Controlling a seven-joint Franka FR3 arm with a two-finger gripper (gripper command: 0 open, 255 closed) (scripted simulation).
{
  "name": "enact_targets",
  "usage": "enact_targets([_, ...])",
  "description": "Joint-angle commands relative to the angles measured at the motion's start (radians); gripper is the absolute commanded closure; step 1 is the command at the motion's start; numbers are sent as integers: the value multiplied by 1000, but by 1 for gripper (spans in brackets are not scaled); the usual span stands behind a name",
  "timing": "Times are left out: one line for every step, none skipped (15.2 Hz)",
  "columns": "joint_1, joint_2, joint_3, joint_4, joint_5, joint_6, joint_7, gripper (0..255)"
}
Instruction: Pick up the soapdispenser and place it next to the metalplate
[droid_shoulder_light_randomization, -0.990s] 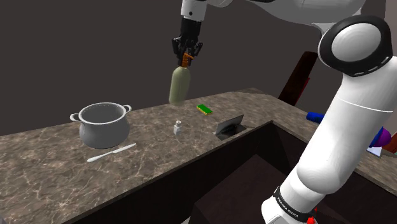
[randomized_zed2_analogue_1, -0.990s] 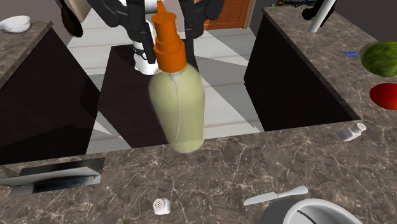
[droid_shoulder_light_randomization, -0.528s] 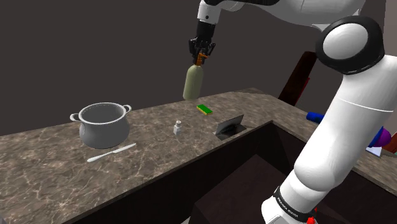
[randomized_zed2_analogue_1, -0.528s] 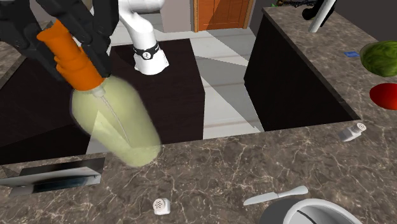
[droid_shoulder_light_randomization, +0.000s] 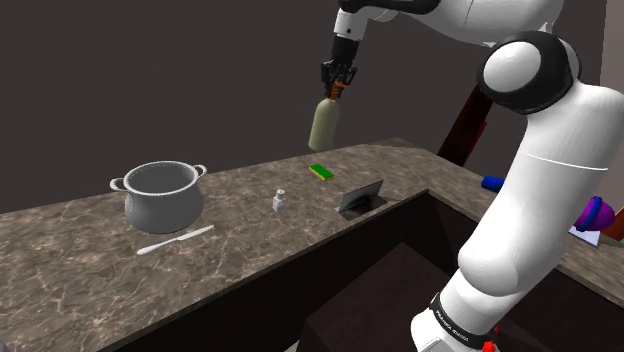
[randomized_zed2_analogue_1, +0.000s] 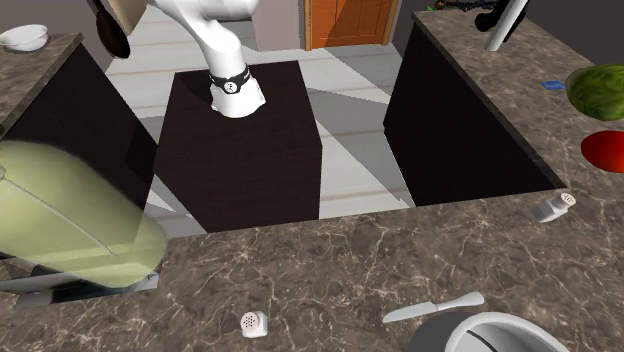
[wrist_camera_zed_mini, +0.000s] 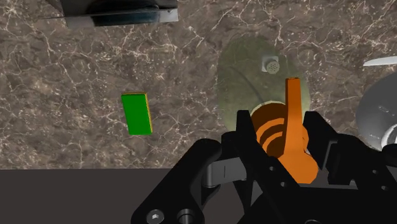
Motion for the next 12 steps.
enact_targets([-24,33,-16,43,1,-10,-42,255])
enact_targets([-36,50,-25,67,2,-17,-63,255])
enact_targets([-49,68,-32,92,3,-25,-83,255])
enact_targets([-62,87,-40,120,5,-34,-103,255])
enact_targets([-75,108,-47,150,6,-44,-123,255])
enact_targets([-87,131,-54,183,8,-55,-143,255])
enact_targets([-100,155,-61,220,9,-67,-162,255])
enact_targets([-115,186,-68,266,11,-83,-184,255])
enact_targets([-116,178,-68,239,11,-65,-184,255])
enact_targets([-116,170,-68,213,12,-47,-185,255])
enact_targets([-116,163,-68,189,12,-30,-185,255])
enact_targets([-116,156,-68,165,12,-13,-186,255])
